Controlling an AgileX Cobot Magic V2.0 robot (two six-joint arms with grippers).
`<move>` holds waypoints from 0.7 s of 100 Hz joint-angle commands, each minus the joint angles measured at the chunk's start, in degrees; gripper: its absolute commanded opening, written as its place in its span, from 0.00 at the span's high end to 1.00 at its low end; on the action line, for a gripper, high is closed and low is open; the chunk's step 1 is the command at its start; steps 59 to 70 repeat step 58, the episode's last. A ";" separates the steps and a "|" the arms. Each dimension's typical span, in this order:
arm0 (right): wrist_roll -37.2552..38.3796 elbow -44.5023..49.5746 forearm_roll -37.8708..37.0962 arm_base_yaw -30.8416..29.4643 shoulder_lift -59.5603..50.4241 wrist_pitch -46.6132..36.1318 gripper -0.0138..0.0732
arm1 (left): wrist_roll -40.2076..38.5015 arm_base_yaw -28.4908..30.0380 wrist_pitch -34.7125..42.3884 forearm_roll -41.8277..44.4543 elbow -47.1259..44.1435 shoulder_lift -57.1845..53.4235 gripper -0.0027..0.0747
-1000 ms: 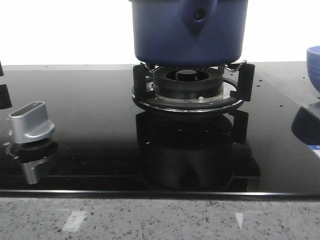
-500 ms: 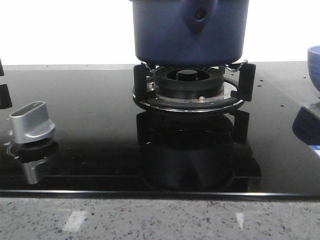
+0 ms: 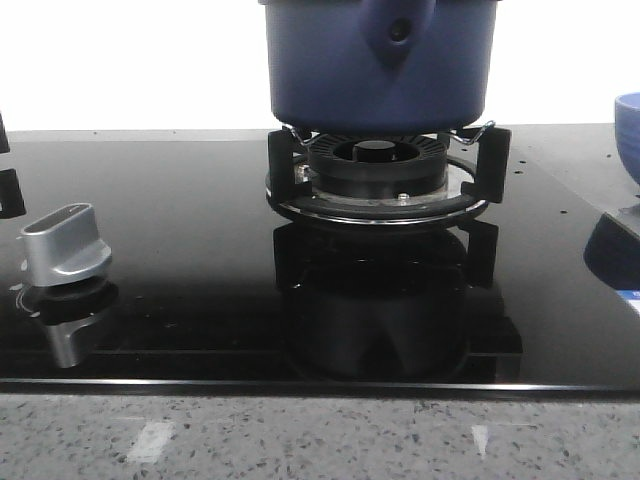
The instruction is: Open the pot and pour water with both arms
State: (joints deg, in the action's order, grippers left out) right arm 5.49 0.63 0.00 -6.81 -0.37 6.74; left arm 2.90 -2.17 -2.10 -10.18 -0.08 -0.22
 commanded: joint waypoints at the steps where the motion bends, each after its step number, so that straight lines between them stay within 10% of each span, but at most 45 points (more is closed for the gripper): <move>1: 0.28 1.62 -0.78 0.11 -1.39 -3.08 0.90 | -0.50 -0.32 4.30 -0.03 -1.80 -1.51 0.99; 70: 0.28 1.51 -1.24 0.11 -1.39 -1.82 0.90 | -0.50 -0.32 4.30 -0.03 -1.80 -1.51 0.99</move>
